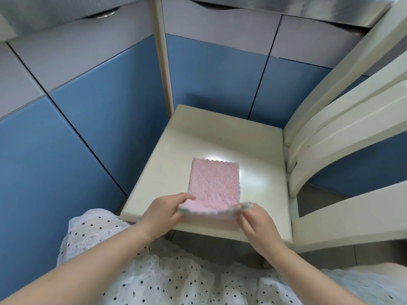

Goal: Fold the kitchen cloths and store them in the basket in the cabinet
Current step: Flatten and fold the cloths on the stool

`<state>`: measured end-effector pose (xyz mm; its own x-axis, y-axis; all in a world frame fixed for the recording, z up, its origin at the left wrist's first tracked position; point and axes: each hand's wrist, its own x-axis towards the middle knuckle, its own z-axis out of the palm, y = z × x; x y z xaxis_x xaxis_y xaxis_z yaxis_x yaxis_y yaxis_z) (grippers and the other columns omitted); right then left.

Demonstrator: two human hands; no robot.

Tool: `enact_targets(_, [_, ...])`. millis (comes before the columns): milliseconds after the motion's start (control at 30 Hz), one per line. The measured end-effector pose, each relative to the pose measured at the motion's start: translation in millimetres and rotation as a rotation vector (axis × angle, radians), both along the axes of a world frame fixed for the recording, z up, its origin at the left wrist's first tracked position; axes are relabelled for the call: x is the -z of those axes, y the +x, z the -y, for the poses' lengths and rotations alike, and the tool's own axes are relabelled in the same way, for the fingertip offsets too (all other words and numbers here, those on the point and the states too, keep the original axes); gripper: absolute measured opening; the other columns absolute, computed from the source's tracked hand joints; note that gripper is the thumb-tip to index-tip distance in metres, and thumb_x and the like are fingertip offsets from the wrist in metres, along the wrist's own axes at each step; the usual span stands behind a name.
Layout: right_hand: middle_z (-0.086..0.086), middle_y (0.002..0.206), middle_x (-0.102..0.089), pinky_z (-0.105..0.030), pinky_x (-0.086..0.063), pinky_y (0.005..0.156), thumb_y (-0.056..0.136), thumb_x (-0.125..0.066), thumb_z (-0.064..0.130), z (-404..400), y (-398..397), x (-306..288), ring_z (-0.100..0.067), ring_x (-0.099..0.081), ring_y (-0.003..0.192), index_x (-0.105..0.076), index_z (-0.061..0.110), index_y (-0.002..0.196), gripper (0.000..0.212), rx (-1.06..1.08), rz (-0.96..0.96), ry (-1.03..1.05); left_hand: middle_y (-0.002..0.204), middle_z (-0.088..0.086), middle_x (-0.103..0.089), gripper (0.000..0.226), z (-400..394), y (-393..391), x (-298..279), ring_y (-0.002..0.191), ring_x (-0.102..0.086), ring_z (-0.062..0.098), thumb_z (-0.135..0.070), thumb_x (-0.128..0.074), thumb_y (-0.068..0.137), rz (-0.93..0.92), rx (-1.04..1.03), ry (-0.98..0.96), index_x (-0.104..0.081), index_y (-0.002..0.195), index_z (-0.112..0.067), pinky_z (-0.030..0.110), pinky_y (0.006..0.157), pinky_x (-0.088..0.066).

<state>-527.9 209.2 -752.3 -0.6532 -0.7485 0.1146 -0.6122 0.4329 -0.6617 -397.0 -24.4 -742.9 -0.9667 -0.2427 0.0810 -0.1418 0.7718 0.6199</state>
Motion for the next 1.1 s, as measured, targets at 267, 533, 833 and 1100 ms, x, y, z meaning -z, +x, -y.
enact_targets(267, [0.006, 0.054, -0.043, -0.03, -0.027, 0.052, 0.095, -0.045, 0.036, 39.4, -34.9, -11.3, -0.012, -0.039, 0.054, -0.039, 0.018, 0.06, 0.039, 0.284, 0.275, 0.123, 0.092, -0.014, -0.063, 0.082, -3.1, -28.8, -6.2, 0.068, -0.061, 0.001, -0.029, -0.054, 0.093, 0.125, -0.234, 0.331, 0.007, 0.146, -0.042, 0.014, 0.062, -0.043])
enact_targets(533, [0.007, 0.061, -0.048, -0.026, -0.028, 0.05, 0.096, -0.042, 0.032, 58.1, -56.8, -10.0, -0.016, -0.045, 0.061, -0.039, 0.021, 0.061, 0.037, 0.351, 0.239, 0.288, 0.088, -0.013, -0.06, 0.071, 0.1, -47.3, -8.1, 0.076, -0.06, 0.009, -0.029, -0.051, 0.093, 0.172, -0.318, 0.265, -0.008, 0.147, -0.042, 0.03, 0.076, -0.05])
enact_targets(833, [-0.002, 0.078, -0.06, -0.031, -0.036, 0.059, 0.095, -0.038, 0.047, 62.2, -59.7, -17.7, -0.026, -0.057, 0.078, -0.053, 0.015, 0.086, 0.036, 0.389, 0.31, 0.346, 0.108, -0.006, -0.055, 0.058, -0.3, -57.8, -9.2, 0.096, -0.057, 0.016, -0.032, -0.051, 0.091, 0.196, -0.381, 0.112, -0.029, 0.145, -0.026, 0.035, 0.085, -0.048])
enact_targets(1100, [-0.008, 0.135, -0.044, -0.038, -0.041, 0.078, 0.089, -0.034, 0.064, 60.5, -67.4, -38.6, -0.028, -0.048, 0.12, -0.021, 0.022, 0.145, 0.071, 0.394, -0.044, 0.567, 0.125, 0.008, -0.062, 0.04, -24.8, -68.3, -15.8, 0.122, -0.055, 0.026, -0.01, -0.065, 0.081, -0.133, -0.081, -0.495, -0.062, 0.12, -0.006, 0.048, 0.099, -0.042])
